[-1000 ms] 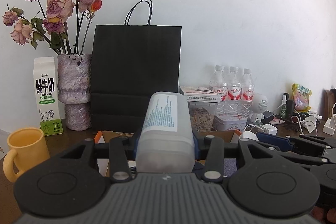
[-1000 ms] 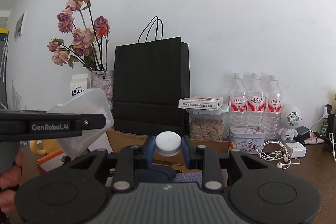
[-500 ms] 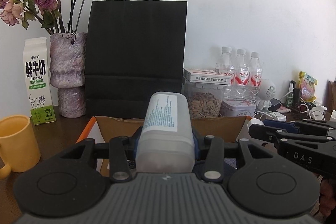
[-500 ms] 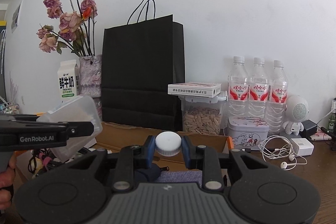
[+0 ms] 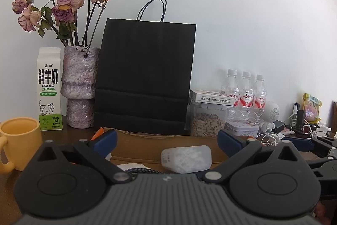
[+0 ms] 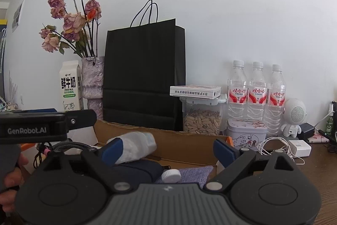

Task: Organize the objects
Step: 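Move both tools back to the loose items beside the red box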

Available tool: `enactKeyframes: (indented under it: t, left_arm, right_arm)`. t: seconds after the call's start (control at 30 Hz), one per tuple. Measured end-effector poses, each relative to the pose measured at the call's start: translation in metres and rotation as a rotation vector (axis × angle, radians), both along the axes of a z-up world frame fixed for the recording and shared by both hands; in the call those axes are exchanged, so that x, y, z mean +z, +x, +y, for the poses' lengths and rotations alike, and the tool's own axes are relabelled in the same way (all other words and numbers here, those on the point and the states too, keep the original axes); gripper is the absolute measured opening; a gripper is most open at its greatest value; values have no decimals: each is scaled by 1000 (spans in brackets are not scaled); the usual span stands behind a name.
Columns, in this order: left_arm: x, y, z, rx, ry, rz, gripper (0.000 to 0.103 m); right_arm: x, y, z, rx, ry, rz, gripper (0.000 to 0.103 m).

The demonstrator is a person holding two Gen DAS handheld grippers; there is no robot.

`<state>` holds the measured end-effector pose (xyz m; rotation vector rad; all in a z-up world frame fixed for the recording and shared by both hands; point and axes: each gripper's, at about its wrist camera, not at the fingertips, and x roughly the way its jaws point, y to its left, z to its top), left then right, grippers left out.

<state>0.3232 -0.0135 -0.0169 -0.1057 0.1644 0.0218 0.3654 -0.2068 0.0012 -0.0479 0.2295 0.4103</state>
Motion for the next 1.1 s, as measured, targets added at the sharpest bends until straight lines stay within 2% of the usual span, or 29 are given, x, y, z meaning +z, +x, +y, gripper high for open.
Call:
enactKeyframes:
  t: [0.57, 0.8, 1.1]
  left_arm:
    - [-2, -32, 0, 55, -27, -35, 103]
    - [-5, -65, -2, 65, -13, -21, 103]
    - [-7, -119, 0, 82, -2, 25, 103]
  right_arm:
    - [4, -27, -2, -45, -25, -45, 99]
    - [5, -59, -12, -61, -25, -42, 101]
    - [-3, -111, -23, -38, -39, 34, 102]
